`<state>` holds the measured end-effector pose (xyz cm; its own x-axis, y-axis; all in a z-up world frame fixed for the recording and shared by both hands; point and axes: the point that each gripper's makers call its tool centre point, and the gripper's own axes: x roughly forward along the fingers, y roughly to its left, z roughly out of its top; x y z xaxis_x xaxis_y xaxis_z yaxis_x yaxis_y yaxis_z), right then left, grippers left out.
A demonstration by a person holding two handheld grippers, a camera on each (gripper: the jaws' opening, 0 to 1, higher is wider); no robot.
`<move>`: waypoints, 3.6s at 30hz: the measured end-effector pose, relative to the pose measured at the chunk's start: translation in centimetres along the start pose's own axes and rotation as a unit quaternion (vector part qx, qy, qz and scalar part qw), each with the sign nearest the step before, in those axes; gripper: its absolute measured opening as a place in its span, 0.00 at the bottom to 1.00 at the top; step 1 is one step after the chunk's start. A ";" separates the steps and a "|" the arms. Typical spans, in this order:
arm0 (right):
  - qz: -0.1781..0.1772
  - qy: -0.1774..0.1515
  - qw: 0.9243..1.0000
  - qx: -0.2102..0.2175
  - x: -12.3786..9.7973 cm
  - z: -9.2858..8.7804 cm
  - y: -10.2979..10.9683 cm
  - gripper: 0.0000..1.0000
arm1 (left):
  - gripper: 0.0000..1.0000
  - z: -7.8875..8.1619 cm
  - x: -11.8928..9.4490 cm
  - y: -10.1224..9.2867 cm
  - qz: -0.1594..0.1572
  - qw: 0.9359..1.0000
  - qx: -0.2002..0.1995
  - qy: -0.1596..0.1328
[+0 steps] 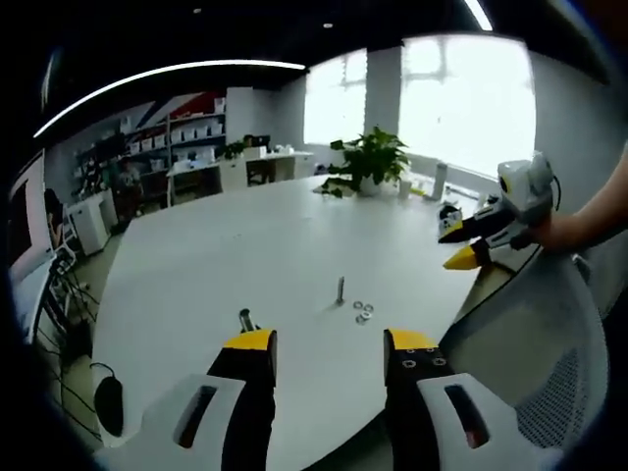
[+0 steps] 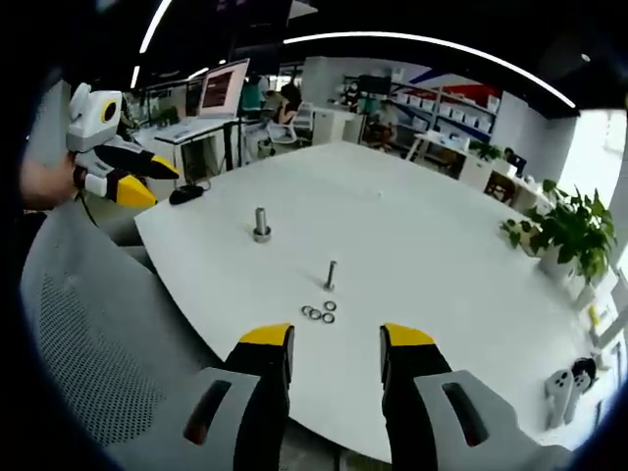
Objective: Place the washer onto the threaded stud by aligning its center hole with the stud, sliding it down to the base, and recovering from edge contact or off-axis alignment until the washer reaches the visible bottom stop.
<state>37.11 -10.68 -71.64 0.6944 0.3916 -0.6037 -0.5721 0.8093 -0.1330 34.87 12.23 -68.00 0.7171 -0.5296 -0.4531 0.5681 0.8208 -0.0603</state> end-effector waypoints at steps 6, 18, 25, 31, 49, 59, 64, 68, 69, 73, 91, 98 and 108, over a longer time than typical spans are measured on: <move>-0.010 0.016 1.000 -0.001 0.2 -0.5 -0.3 0.37 | 0.42 0.2 0.0 -0.4 -0.012 1.000 -0.004 -0.006; 0.020 0.046 0.999 0.016 0.7 -1.6 0.7 0.37 | 0.42 0.1 -0.3 1.8 0.034 0.999 -0.025 -0.009; 0.042 0.038 0.998 0.027 1.0 -0.4 1.1 0.37 | 0.42 -0.5 0.0 1.8 0.032 0.999 -0.018 0.010; 0.059 0.082 0.995 -0.019 2.4 -1.1 1.0 0.37 | 0.42 -0.9 -0.2 1.6 0.034 0.999 -0.013 0.016; 0.084 0.175 0.981 0.014 11.1 -5.3 0.7 0.29 | 0.39 -0.9 -0.2 2.1 0.039 0.999 -0.017 0.014; 0.085 0.200 0.976 -0.004 14.1 -5.6 0.1 0.28 | 0.39 -0.9 -0.1 1.9 0.033 0.999 -0.019 0.016; 0.086 0.207 0.975 -0.011 14.9 -5.8 0.1 0.27 | 0.39 -1.0 -0.1 1.8 0.031 0.999 -0.019 0.018; 0.093 0.214 0.972 -0.042 15.3 -6.1 0.6 0.26 | 0.39 -1.1 -0.1 1.8 0.031 0.999 -0.019 0.020; 0.094 0.216 0.971 -0.044 15.4 -6.1 0.7 0.25 | 0.39 -1.0 -0.1 1.8 0.031 0.999 -0.019 0.019; 0.103 0.220 0.968 -0.059 15.8 -6.3 0.9 0.22 | 0.39 -1.1 -0.1 1.8 0.031 0.999 -0.019 0.021; 0.141 0.233 0.956 -0.105 16.0 -6.5 1.1 0.16 | 0.38 -1.5 0.0 1.9 0.033 0.999 -0.017 0.031; 0.164 0.256 0.945 -0.121 15.7 -6.8 1.0 0.17 | 0.38 -1.6 0.1 1.9 0.033 0.999 -0.015 0.033; 0.175 0.328 0.911 -0.178 16.0 -6.8 0.8 0.15 | 0.37 -1.8 0.1 1.7 0.030 0.999 -0.012 0.039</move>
<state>44.85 -6.73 -86.74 0.0974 0.1578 -0.9827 -0.8951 0.4456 -0.0172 35.23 13.96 -69.78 0.7147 -0.4620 -0.5251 0.5146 0.8558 -0.0525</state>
